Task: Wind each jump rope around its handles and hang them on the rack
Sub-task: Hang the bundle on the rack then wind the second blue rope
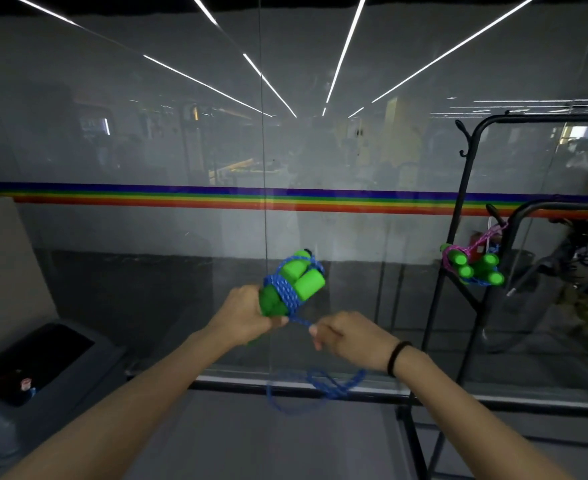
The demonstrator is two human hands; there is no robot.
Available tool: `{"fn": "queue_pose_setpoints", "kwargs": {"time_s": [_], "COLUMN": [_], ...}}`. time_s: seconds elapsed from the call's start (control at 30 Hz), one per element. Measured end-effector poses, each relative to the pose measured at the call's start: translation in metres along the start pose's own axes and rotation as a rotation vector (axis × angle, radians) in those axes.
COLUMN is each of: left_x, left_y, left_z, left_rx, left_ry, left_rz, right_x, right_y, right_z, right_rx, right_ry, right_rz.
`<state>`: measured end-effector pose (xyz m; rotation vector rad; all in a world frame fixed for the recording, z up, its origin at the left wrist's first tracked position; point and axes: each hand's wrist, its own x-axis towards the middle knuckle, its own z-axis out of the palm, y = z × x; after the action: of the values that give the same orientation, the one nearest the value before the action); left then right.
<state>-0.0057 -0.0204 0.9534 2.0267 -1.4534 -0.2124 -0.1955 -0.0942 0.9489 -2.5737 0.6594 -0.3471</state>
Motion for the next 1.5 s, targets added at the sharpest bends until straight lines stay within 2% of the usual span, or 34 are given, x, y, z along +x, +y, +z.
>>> {"fn": "queue_pose_setpoints", "kwargs": {"time_s": [0.07, 0.17, 0.23, 0.3, 0.37, 0.43, 0.53, 0.63, 0.67, 0.7, 0.73, 0.77, 0.83, 0.87, 0.93, 1.0, 1.1, 1.27, 1.37, 1.5], "left_x": [0.001, -0.004, -0.013, -0.023, -0.031, -0.035, -0.038, -0.033, -0.031, -0.03, -0.028, -0.026, -0.019, -0.015, -0.009, -0.009, -0.013, -0.013, -0.017, -0.022], "left_y": [-0.009, -0.01, -0.003, 0.01, 0.016, 0.019, 0.021, 0.016, 0.016, 0.016, 0.016, 0.016, 0.011, 0.007, -0.003, -0.007, -0.001, 0.006, 0.004, 0.008], "left_z": [0.004, 0.008, 0.01, 0.01, 0.011, 0.009, 0.004, 0.003, 0.003, 0.004, 0.004, 0.003, 0.0, -0.001, 0.001, 0.007, 0.015, 0.029, 0.025, 0.015], "left_rx": [0.165, 0.434, 0.589, 0.627, 0.617, 0.467, -0.036, -0.401, -0.461, -0.522, -0.591, -0.659, -0.728, -0.679, -0.425, -0.212, 0.032, 0.419, 0.442, 0.371], "left_ry": [-0.071, -0.241, -0.338, -0.447, -0.475, -0.446, -0.409, -0.305, -0.267, -0.233, -0.2, -0.152, -0.03, 0.027, 0.096, 0.109, 0.081, -0.061, -0.237, -0.508], "left_rz": [0.021, 0.139, 0.294, 0.453, 0.585, 0.624, 0.526, 0.358, 0.317, 0.277, 0.238, 0.191, 0.074, 0.03, -0.021, -0.06, -0.065, 0.046, 0.155, 0.384], "right_x": [-0.002, -0.002, 0.0, 0.007, 0.013, 0.019, 0.019, 0.008, 0.005, 0.004, 0.002, 0.0, -0.004, -0.004, -0.009, -0.01, -0.01, -0.012, -0.009, 0.004], "right_y": [-0.007, -0.015, -0.021, -0.02, -0.014, -0.001, 0.021, 0.02, 0.018, 0.021, 0.028, 0.034, 0.042, 0.044, 0.038, 0.031, 0.015, -0.008, -0.013, -0.011], "right_z": [-0.004, -0.012, -0.023, -0.033, -0.04, -0.042, -0.034, -0.023, -0.018, -0.014, -0.007, -0.001, 0.005, 0.006, 0.004, 0.001, -0.003, -0.016, -0.031, -0.045], "right_rx": [-0.21, -0.32, -0.332, -0.287, -0.191, -0.002, 0.325, 0.963, 0.943, 0.864, 0.709, 0.619, 0.626, 0.61, 0.516, 0.242, -0.187, -0.488, -0.547, -0.355], "right_ry": [-0.06, -0.115, -0.112, -0.063, -0.042, -0.053, -0.043, -0.314, -0.267, -0.175, -0.01, 0.061, 0.033, 0.019, -0.017, -0.058, -0.12, -0.109, -0.099, -0.175], "right_rz": [-0.068, -0.142, -0.202, -0.23, -0.238, -0.211, -0.17, -0.26, -0.185, -0.026, 0.061, 0.103, 0.136, 0.161, 0.173, 0.115, 0.042, -0.022, -0.085, -0.138]}}
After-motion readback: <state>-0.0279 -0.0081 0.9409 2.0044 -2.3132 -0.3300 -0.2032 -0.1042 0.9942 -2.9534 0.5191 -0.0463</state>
